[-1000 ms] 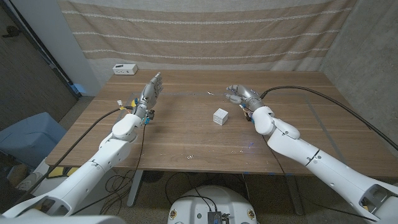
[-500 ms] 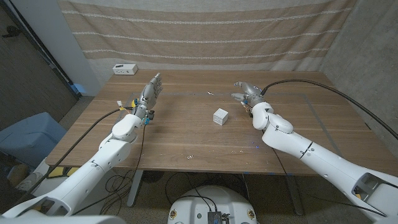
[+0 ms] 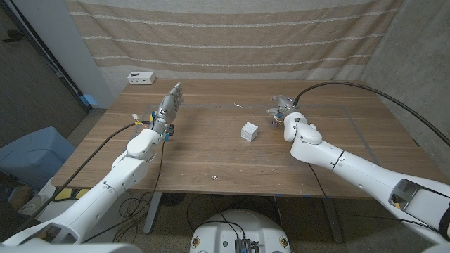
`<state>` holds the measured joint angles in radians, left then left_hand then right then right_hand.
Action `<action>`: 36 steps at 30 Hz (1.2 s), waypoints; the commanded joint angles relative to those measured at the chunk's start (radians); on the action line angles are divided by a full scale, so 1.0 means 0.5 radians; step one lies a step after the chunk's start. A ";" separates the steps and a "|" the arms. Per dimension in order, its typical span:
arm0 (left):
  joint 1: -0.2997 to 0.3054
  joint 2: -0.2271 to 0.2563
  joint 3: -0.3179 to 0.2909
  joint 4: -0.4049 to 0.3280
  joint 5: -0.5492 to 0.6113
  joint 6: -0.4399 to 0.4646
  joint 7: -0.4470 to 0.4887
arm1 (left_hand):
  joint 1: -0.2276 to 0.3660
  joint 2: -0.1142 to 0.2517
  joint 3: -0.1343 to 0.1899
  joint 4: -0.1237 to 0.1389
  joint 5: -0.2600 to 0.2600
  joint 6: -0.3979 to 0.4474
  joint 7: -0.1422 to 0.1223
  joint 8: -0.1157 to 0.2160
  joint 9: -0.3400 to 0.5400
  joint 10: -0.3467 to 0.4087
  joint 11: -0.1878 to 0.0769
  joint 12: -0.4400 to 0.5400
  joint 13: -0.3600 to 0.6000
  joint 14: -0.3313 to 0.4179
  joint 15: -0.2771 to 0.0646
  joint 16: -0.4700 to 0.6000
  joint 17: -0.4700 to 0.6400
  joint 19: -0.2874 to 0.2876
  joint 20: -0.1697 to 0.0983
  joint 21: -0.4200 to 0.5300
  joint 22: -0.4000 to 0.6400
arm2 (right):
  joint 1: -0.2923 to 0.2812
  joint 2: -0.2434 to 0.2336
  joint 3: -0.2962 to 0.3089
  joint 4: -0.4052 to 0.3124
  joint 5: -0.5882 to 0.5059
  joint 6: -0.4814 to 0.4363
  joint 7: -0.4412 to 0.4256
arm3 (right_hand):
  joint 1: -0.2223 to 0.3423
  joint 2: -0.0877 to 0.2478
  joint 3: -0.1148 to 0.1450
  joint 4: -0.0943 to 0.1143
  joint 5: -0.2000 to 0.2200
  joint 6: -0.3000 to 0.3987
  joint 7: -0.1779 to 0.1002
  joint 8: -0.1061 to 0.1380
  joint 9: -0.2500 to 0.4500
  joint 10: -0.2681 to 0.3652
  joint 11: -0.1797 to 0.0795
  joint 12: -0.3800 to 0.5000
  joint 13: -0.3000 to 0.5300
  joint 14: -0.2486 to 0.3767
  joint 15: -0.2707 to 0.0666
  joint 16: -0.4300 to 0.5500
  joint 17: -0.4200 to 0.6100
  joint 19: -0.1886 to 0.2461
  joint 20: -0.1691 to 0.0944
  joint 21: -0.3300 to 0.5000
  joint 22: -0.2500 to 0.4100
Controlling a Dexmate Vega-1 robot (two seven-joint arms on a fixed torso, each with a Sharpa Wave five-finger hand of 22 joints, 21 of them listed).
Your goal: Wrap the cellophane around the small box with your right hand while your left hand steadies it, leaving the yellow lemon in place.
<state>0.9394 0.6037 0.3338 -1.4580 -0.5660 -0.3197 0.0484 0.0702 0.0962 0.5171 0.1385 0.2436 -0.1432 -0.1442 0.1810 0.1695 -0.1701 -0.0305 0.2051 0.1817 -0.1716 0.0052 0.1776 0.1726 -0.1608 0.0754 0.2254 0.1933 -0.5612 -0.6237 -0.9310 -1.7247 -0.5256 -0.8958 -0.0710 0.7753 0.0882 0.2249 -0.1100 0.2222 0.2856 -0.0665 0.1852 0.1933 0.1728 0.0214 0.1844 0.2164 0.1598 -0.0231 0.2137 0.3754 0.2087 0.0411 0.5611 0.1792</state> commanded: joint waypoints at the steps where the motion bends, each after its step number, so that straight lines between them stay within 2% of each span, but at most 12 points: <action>1: 0.011 0.006 -0.001 -0.023 0.009 0.010 0.018 | 0.019 0.078 0.015 0.000 -0.013 -0.007 0.001 0.001 0.009 -0.118 0.008 -0.009 0.005 -0.235 -0.014 0.003 0.001 -0.011 0.002 -0.007 0.002 | 0.166 0.035 -0.179 0.185 -0.051 -0.161 0.124 | -0.019 0.007 -0.014 0.003 0.015 0.018 -0.010 0.012 0.008 -0.020 0.004 0.006 0.006 -0.023 0.008 -0.005 0.000 -0.015 0.006 -0.014 0.006; 11: 0.031 0.018 -0.012 -0.047 0.008 0.016 0.029 | 0.019 0.077 0.015 0.000 -0.014 -0.005 0.001 0.001 0.009 -0.118 0.010 -0.008 0.005 -0.236 -0.014 0.003 0.002 -0.010 0.001 -0.007 0.002 | 0.230 0.124 -0.204 0.370 0.014 -0.174 0.070 | -0.065 0.059 -0.027 0.046 0.021 0.028 -0.014 0.020 0.009 -0.032 0.005 0.018 0.006 -0.045 0.003 0.003 0.010 -0.022 -0.010 -0.024 0.007; 19: 0.041 0.020 -0.020 -0.049 0.004 0.012 0.037 | 0.019 0.077 0.016 0.000 -0.014 -0.006 -0.002 0.001 0.009 -0.119 0.007 -0.008 0.005 -0.239 -0.016 0.002 0.001 -0.012 0.002 -0.007 0.002 | 0.303 0.128 -0.252 0.449 0.080 -0.113 0.131 | -0.096 0.065 -0.045 0.066 0.019 0.038 -0.020 0.024 0.009 -0.042 0.007 0.021 0.006 -0.051 0.009 0.007 0.012 -0.018 -0.007 -0.027 0.008; 21: 0.041 0.020 -0.021 -0.048 0.003 0.011 0.034 | 0.019 0.077 0.016 0.000 -0.014 -0.006 -0.001 0.001 0.009 -0.119 0.005 -0.009 0.005 -0.239 -0.015 0.002 0.001 -0.012 0.003 -0.007 0.002 | 0.301 0.125 -0.228 0.460 0.129 -0.065 0.138 | -0.193 0.115 -0.073 0.139 0.010 0.110 -0.092 0.048 0.012 -0.045 0.012 0.031 0.005 -0.058 0.015 0.017 0.020 -0.021 -0.010 -0.035 0.011; 22: 0.041 0.020 -0.022 -0.048 0.004 0.010 0.036 | 0.019 0.077 0.016 0.000 -0.014 -0.006 0.000 0.001 0.009 -0.120 0.005 -0.009 0.005 -0.239 -0.014 0.002 0.001 -0.012 0.003 -0.007 0.002 | 0.310 0.126 -0.237 0.470 0.133 -0.058 0.148 | -0.218 0.128 -0.079 0.159 0.006 0.126 -0.106 0.050 0.011 -0.036 -0.009 0.037 0.005 -0.065 0.011 0.018 0.023 -0.032 -0.016 -0.040 0.012; 25: 0.038 0.019 -0.021 -0.043 0.000 0.011 0.030 | 0.020 0.078 0.016 0.000 -0.014 -0.003 0.000 0.002 0.009 -0.119 0.005 -0.008 0.005 -0.239 -0.013 0.002 0.001 -0.012 0.003 -0.007 0.002 | 0.339 0.137 -0.279 0.505 0.121 -0.068 0.167 | -0.248 0.124 -0.093 0.176 0.000 0.129 -0.096 0.047 0.009 -0.047 0.010 0.035 0.004 -0.069 0.025 0.019 0.024 -0.019 -0.004 -0.037 0.013; 31: 0.031 0.018 -0.020 -0.035 0.006 0.007 0.030 | 0.020 0.078 0.017 0.000 -0.014 -0.002 -0.001 0.002 0.009 -0.123 0.011 -0.010 0.005 -0.241 -0.013 0.002 0.001 -0.013 0.002 -0.008 0.002 | 0.405 0.165 -0.376 0.573 0.079 -0.112 0.223 | -0.277 0.086 -0.122 0.180 -0.002 0.183 -0.077 0.059 0.006 -0.041 0.004 0.041 0.002 -0.071 0.029 0.017 0.017 -0.009 -0.004 -0.038 0.014; 34: 0.029 0.018 -0.020 -0.034 0.005 0.006 0.026 | 0.020 0.079 0.018 0.000 -0.014 -0.002 0.000 0.002 0.010 -0.122 0.008 -0.009 0.005 -0.241 -0.013 0.002 0.001 -0.013 0.002 -0.008 0.002 | 0.428 0.185 -0.433 0.616 0.034 -0.139 0.217 | -0.213 0.098 -0.096 0.136 0.017 0.312 -0.053 0.091 0.003 0.008 -0.012 0.060 -0.002 -0.038 0.003 0.020 -0.006 0.026 -0.031 -0.029 0.016; 36: 0.028 0.017 -0.021 -0.035 0.006 0.006 0.028 | 0.020 0.079 0.018 0.000 -0.014 -0.002 -0.001 0.002 0.010 -0.122 0.006 -0.009 0.005 -0.240 -0.014 0.002 0.001 -0.013 0.002 -0.008 0.002 | 0.425 0.191 -0.463 0.635 -0.008 -0.144 0.171 | -0.122 0.080 -0.076 0.065 0.034 0.414 -0.044 0.109 0.001 0.088 -0.026 0.085 -0.005 0.030 -0.017 0.037 -0.031 0.084 -0.033 -0.011 0.016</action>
<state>0.9567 0.6126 0.3243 -1.4795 -0.5633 -0.3133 0.0639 0.0702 0.0962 0.5171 0.1385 0.2358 -0.1432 -0.1442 0.1809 0.1695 -0.1701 -0.0305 0.2051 0.1817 -0.1716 0.0052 0.1776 0.1726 -0.1608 0.0754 0.2205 0.1930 -0.3832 -0.5498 -1.0915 -1.4676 -0.4832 -0.9454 0.0194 0.6664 0.1351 0.1757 -0.0472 0.2279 0.4431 -0.0931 0.2276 0.1939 0.1792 0.0129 0.2135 0.2136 0.1417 -0.0251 0.2220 0.3695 0.2217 0.0263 0.5459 0.1841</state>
